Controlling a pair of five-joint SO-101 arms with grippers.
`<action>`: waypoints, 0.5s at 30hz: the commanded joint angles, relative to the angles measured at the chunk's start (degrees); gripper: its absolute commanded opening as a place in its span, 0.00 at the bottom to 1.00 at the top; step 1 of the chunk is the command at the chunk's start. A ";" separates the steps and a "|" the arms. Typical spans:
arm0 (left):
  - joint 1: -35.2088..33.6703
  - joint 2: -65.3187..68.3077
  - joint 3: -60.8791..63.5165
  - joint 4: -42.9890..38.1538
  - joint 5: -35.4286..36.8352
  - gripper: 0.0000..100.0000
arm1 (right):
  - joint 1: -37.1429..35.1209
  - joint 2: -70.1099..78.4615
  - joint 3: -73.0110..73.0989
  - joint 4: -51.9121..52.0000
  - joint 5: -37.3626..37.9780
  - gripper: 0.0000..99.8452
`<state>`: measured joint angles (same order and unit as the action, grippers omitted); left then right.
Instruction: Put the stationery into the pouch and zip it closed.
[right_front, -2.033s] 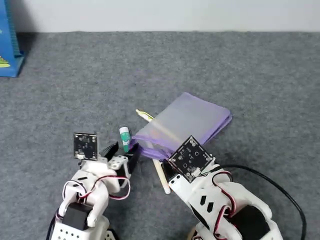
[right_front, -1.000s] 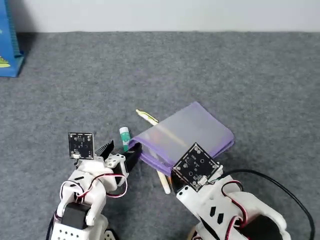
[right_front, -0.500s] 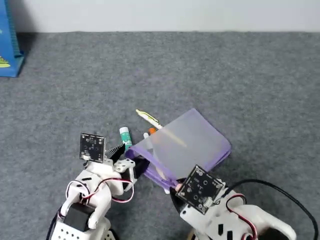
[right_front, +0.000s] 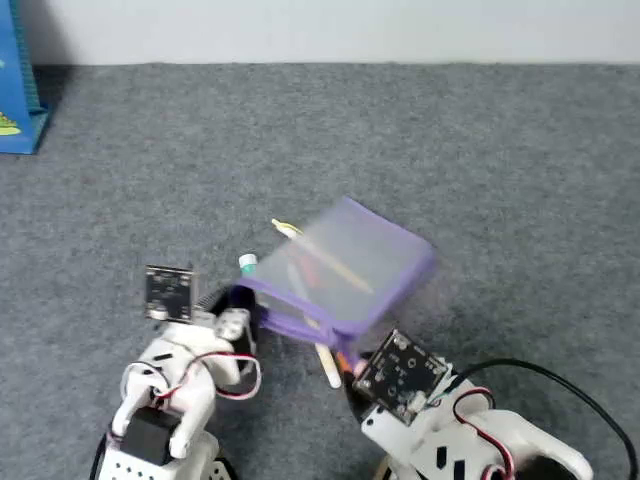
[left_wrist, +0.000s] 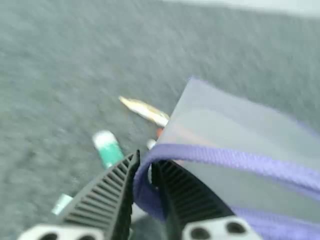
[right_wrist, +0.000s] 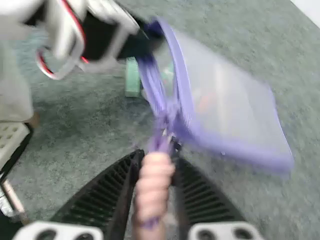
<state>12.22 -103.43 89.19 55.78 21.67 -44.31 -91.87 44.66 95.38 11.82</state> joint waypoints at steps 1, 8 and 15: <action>-5.63 -0.88 -7.16 0.35 3.52 0.01 | 6.90 -0.04 -3.69 0.04 -0.44 0.27; -12.31 -0.88 -17.98 6.59 8.26 0.01 | 15.60 0.40 -3.69 -0.48 -0.18 0.31; -23.30 -0.88 -28.79 12.22 9.23 0.01 | 21.23 4.18 -3.25 -5.67 -0.26 0.27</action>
<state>-6.77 -103.43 66.33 67.30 30.20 -24.88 -91.78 44.57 92.31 11.82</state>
